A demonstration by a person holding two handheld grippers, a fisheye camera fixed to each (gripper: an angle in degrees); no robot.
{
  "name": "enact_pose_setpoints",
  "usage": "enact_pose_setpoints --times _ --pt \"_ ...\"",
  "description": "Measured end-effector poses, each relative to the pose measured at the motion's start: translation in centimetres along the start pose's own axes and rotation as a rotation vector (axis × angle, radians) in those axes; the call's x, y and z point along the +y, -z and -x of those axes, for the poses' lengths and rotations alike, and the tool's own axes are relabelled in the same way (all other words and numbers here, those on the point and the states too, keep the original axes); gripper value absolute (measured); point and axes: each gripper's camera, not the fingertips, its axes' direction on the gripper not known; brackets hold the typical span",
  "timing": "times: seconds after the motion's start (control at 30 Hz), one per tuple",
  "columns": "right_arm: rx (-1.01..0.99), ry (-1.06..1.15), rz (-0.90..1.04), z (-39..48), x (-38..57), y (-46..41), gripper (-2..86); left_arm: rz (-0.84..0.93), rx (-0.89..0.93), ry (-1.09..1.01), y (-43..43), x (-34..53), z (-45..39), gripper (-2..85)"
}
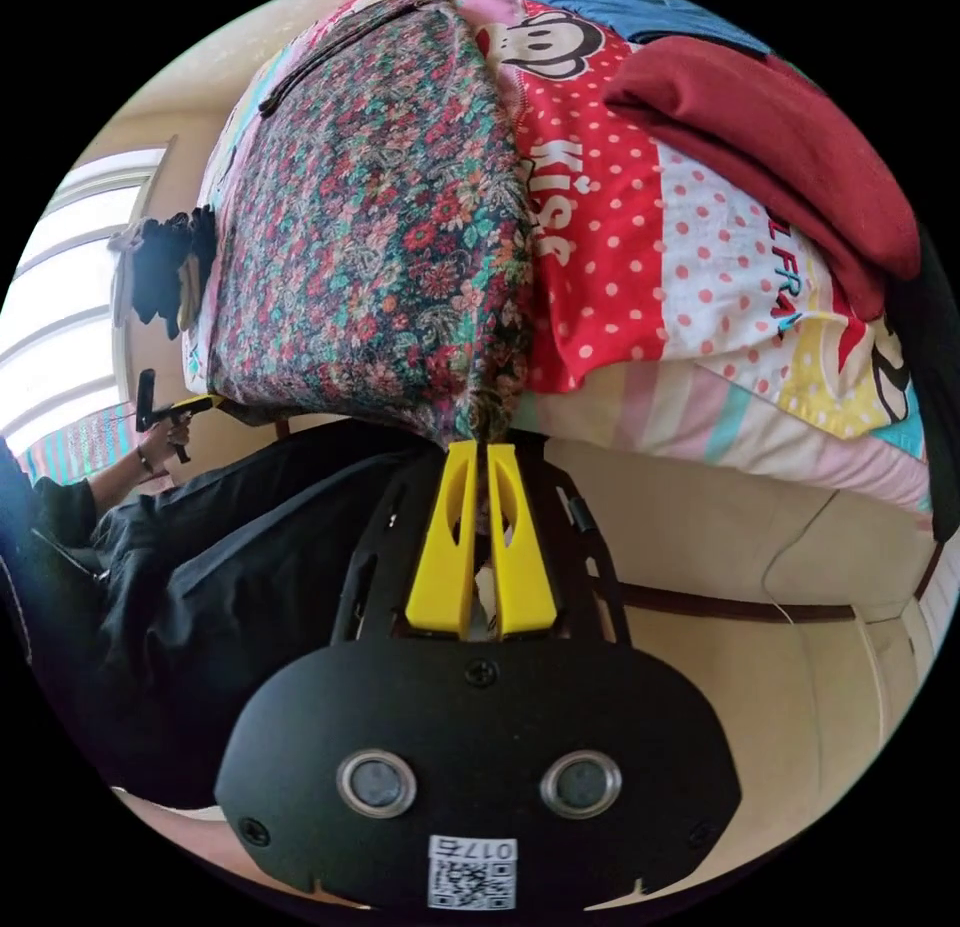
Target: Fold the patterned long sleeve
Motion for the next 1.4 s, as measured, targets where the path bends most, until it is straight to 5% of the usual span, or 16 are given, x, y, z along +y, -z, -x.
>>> enact_pose_setpoints --times 0.2,0.37,0.73,1.0,1.2,1.4 --pt "-0.190 0.155 -0.176 4.7 2.2 10.0 1.4 -0.183 0.170 -0.104 7.3 2.1 -3.6 1.8" --pt "-0.335 0.262 -0.529 8.0 4.4 21.3 1.1 -0.457 0.228 -0.171 15.6 4.2 -6.6 1.7" --pt "-0.857 0.203 -0.995 7.8 13.0 34.2 2.3 -0.955 0.461 -0.214 27.8 16.4 -12.1 1.3" --pt "-0.937 0.459 -1.079 11.8 20.0 42.7 4.6 -0.980 0.503 -0.414 35.0 24.5 -17.2 2.1" --pt "-0.747 0.299 -0.953 12.6 22.0 42.7 4.7 -0.762 0.603 -0.096 33.9 25.1 -16.3 3.2" --pt "-0.749 0.115 -0.693 10.6 8.0 40.0 3.6 -0.617 0.947 0.218 27.4 13.7 -9.9 4.1"
